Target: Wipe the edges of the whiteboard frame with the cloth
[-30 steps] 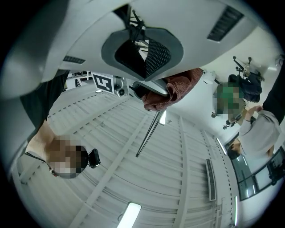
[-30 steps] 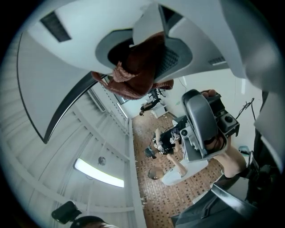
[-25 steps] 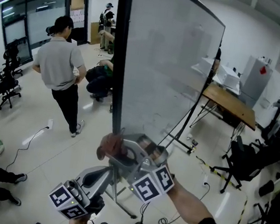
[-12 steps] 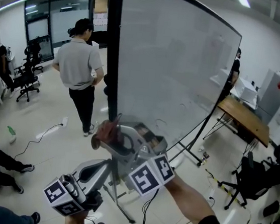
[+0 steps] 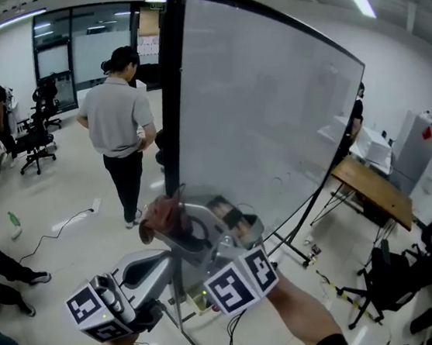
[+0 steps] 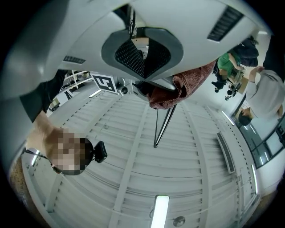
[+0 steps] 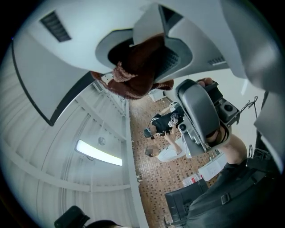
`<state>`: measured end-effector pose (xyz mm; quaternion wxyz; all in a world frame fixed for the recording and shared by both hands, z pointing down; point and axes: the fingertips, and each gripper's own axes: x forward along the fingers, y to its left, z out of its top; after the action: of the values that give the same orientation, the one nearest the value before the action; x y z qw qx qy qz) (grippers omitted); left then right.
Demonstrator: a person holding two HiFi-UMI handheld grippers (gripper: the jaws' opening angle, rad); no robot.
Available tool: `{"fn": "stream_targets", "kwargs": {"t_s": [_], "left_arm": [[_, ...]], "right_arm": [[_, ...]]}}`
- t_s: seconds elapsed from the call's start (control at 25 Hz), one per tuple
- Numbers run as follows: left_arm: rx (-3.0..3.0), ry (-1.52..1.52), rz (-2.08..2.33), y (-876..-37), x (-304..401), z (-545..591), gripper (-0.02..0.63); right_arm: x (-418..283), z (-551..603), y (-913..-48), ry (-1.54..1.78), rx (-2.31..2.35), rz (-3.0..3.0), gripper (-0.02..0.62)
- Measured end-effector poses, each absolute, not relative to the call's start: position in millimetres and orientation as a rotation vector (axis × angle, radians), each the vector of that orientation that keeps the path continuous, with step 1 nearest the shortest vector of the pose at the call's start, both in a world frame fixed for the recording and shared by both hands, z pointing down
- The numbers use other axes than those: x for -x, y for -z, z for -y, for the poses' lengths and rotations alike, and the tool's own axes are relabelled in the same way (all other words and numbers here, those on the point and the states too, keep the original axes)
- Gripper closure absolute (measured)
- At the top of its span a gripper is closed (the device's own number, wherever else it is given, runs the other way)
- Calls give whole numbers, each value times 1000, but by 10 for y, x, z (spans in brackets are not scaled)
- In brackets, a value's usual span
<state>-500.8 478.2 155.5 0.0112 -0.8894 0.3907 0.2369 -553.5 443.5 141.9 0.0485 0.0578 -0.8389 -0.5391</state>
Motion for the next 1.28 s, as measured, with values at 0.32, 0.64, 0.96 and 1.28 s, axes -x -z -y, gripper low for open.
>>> {"fn": "stream_targets", "kwargs": {"t_s": [0.32, 0.64, 0.96, 1.28], "left_arm": [[2722, -691, -1022, -1246, 5102, -4739, 615], [2719, -719, -893, -1043, 5154, -4740, 615], [2592, -736, -1031, -802, 5051, -4680, 615], [2457, -754, -1164, -555, 4947, -4599, 615]], "right_arm": [[5573, -4426, -1084, 1693, -229, 2543, 454], [5572, -4434, -850, 1738, -298, 2508, 454], [5527, -4397, -572, 1768, -280, 2523, 454], [5405, -4364, -298, 1832, -113, 2561, 454]]}}
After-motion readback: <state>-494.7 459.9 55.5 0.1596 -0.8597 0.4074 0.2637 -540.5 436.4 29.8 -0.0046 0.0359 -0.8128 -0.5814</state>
